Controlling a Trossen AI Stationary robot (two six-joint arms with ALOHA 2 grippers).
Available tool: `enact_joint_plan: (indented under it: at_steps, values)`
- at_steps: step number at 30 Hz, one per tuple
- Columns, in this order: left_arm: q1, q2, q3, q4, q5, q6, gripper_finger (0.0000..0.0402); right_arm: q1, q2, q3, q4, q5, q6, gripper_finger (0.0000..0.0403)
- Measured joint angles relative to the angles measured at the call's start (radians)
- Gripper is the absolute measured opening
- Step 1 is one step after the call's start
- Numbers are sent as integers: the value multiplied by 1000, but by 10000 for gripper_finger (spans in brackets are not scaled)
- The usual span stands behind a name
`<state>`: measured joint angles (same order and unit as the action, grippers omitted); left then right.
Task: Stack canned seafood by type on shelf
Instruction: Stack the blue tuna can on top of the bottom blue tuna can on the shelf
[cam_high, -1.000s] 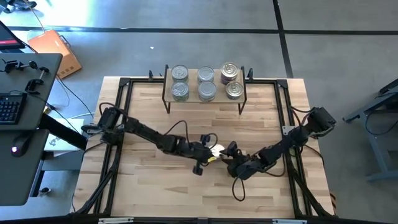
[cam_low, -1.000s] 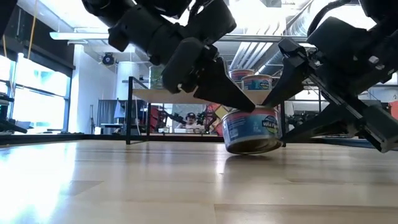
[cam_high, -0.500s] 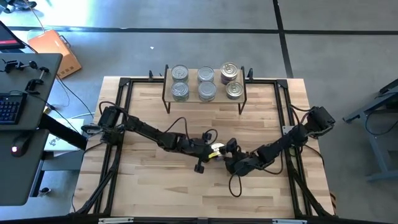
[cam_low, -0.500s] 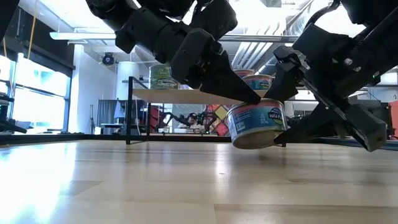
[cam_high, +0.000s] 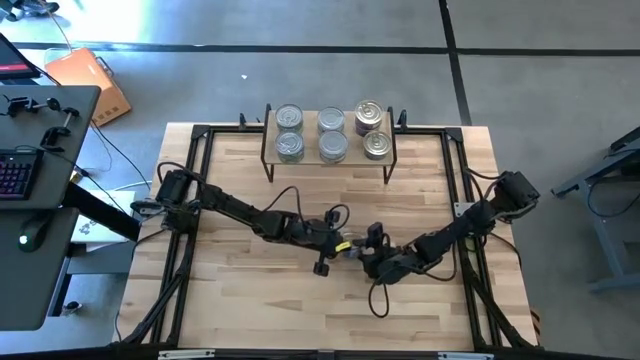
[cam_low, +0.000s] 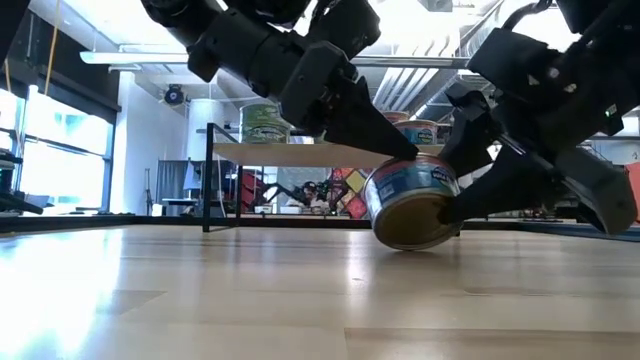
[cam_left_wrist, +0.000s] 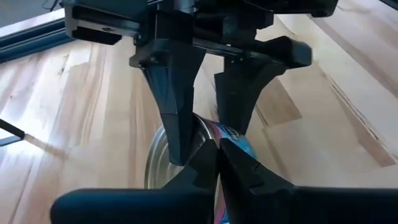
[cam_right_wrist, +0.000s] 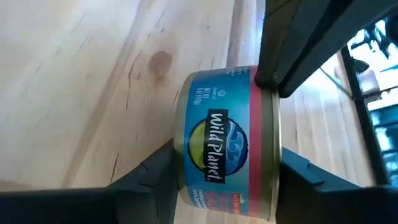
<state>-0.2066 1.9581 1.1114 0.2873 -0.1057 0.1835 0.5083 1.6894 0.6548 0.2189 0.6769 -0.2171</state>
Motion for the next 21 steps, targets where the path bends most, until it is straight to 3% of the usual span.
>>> enact_joint_plan:
  at_steps: [6,14,17,21]
  values:
    - [-1,-20,2,-55,1,12,46,20,-32,17,-88,-7,114,170]
    - [-6,-140,-3,-353,-166,-42,105,47,-93,169,-520,26,266,170]
    - [-8,-151,-3,-424,-222,-98,107,48,-118,272,-686,102,245,170]
    - [-26,-147,-26,-401,-279,-127,100,4,-139,432,-940,276,152,170]
